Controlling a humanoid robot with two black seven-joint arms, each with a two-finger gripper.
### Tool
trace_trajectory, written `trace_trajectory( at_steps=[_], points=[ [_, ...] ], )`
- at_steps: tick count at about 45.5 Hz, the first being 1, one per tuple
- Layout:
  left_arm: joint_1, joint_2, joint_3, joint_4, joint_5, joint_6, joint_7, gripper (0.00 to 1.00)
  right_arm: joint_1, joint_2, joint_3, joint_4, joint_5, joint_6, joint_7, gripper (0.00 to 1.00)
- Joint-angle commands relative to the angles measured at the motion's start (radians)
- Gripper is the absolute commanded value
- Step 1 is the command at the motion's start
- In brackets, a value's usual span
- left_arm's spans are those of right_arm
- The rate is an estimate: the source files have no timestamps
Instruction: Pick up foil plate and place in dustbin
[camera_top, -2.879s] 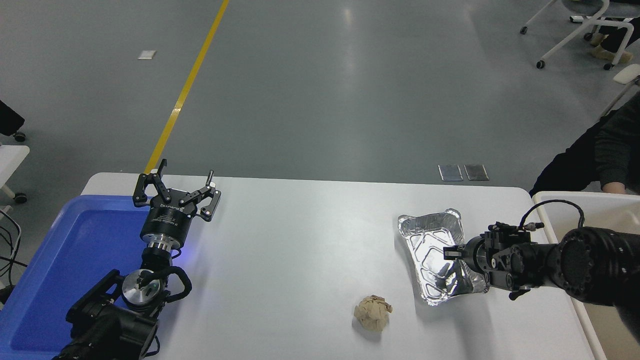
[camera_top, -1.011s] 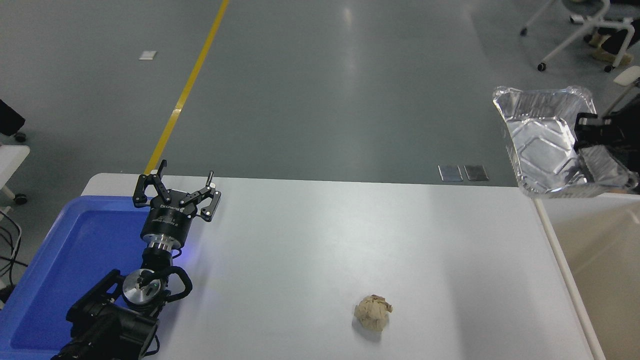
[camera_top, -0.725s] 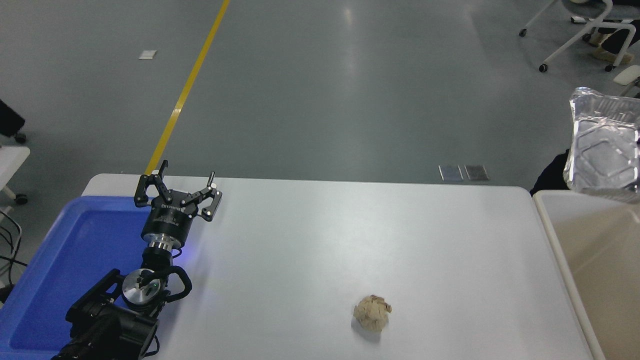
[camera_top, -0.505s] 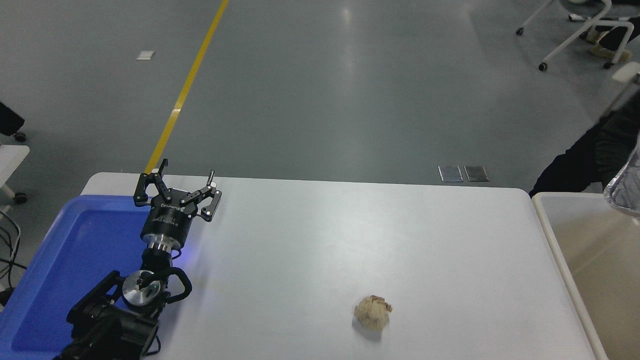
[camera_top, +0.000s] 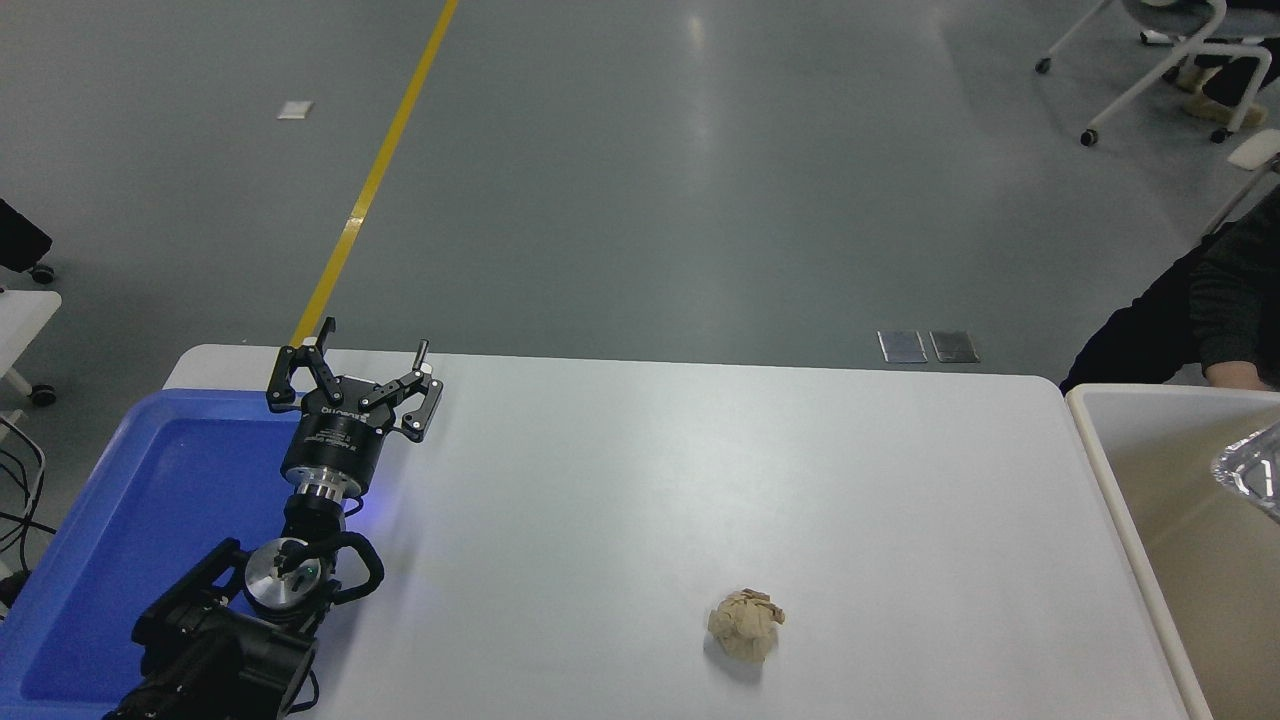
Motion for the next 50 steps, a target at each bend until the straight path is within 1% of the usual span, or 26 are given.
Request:
trace_trajectory(
  at_steps=[1, 7, 16, 17, 18, 19, 20, 23, 25, 26, 38, 50],
  points=[
    [0.000, 0.000, -0.001, 0.000, 0.000, 0.000, 0.000, 0.99, -0.091, 0.112, 0.129, -0.176, 0.005, 0.022, -0.026, 0.00],
    [0.000, 0.000, -0.001, 0.000, 0.000, 0.000, 0.000, 0.99, -0.092, 0.112, 0.183, -0.176, 0.003, 0.039, -0.054, 0.00],
    [0.000, 0.000, -0.001, 0.000, 0.000, 0.000, 0.000, 0.99, -0.111, 0.114, 0.215, -0.174, 0.005, 0.057, -0.052, 0.01],
    [0.000, 0.000, -0.001, 0.000, 0.000, 0.000, 0.000, 0.99, -0.112, 0.114, 0.218, -0.174, 0.005, 0.057, -0.052, 0.10],
    [0.000, 0.000, -0.001, 0.000, 0.000, 0.000, 0.000, 0.99, -0.114, 0.114, 0.223, -0.174, 0.005, 0.057, -0.052, 0.25],
    [0.000, 0.000, -0.001, 0.002, 0.000, -0.001, -0.002, 0.99, -0.114, 0.115, 0.228, -0.176, 0.005, 0.057, -0.051, 0.43],
    [0.000, 0.000, -0.001, 0.000, 0.000, -0.001, 0.000, 0.99, -0.114, 0.115, 0.232, -0.176, 0.005, 0.056, -0.051, 0.55],
    [0.000, 0.000, -0.001, 0.000, 0.000, 0.000, -0.002, 0.99, -0.114, 0.117, 0.251, -0.176, 0.005, 0.056, -0.051, 0.71],
    [0.000, 0.000, -0.001, 0.000, 0.000, -0.001, 0.000, 0.99, -0.114, 0.117, 0.260, -0.176, 0.005, 0.056, -0.051, 0.87],
    [0.000, 0.000, -0.001, 0.000, 0.000, 0.000, 0.000, 0.99, -0.114, 0.115, 0.264, -0.176, 0.005, 0.056, -0.051, 0.91],
    [0.000, 0.000, -0.001, 0.000, 0.000, 0.000, 0.000, 0.99, -0.112, 0.108, 0.272, -0.176, 0.005, 0.057, -0.048, 0.99],
    [0.000, 0.000, -0.001, 0.000, 0.000, -0.001, -0.002, 0.99, -0.022, 0.080, 0.251, -0.174, -0.012, 0.131, -0.048, 1.00]
  ],
)
